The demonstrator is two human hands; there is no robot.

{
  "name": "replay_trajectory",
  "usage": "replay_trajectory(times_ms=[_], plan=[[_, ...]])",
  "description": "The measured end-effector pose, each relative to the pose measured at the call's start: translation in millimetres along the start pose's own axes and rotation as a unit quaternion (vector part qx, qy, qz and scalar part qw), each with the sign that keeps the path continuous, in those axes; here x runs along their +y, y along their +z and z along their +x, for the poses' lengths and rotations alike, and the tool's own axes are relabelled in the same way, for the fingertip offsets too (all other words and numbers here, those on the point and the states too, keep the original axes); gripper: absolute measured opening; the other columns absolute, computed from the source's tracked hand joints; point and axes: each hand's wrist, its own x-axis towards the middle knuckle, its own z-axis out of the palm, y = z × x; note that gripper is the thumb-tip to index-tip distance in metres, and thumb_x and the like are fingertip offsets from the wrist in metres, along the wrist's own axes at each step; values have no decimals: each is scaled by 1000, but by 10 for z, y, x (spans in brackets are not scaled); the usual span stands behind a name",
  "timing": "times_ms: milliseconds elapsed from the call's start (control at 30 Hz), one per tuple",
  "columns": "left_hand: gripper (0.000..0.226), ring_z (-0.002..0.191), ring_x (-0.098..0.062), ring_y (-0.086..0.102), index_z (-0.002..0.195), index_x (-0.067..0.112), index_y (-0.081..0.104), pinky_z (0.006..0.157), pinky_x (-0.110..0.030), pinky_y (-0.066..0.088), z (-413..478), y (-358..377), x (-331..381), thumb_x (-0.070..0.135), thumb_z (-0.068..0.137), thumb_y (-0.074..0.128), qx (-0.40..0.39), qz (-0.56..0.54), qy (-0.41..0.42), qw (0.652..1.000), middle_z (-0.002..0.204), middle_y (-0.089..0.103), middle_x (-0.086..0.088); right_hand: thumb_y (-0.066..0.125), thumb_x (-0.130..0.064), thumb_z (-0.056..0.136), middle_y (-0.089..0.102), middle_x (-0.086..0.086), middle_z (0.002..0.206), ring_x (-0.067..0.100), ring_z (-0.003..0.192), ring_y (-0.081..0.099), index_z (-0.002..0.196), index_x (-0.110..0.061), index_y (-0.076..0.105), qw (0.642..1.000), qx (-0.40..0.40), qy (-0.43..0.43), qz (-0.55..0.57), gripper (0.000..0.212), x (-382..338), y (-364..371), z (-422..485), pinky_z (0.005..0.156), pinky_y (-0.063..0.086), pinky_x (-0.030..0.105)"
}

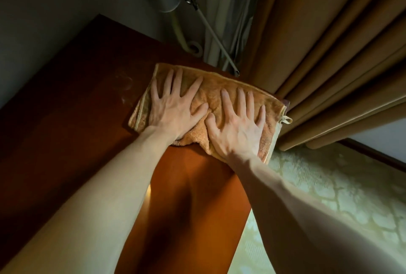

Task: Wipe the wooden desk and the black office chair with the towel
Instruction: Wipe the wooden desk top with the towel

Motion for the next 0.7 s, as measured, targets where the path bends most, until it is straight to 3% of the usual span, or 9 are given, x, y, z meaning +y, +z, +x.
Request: replay_trajectory(times_ms=[333, 700], plan=[[84, 157, -34, 6, 162, 42, 10, 122, -64, 3, 460, -36, 116, 77, 86, 3, -15, 0, -27, 1000, 170, 10, -14, 30, -69, 94, 29, 5, 167, 25, 157, 16, 158, -35, 36, 999, 19, -25, 8, 72, 164, -25, 539, 125, 10, 59], [81, 158, -33, 2, 161, 45, 8, 122, -66, 4, 857, -6, 273, 78, 87, 5, -25, -2, -77, 997, 172, 5, -12, 30, -66, 91, 50, 2, 155, 28, 152, 30, 153, -31, 46, 999, 2, -43, 23, 73, 330, -39, 1079, 118, 25, 49]])
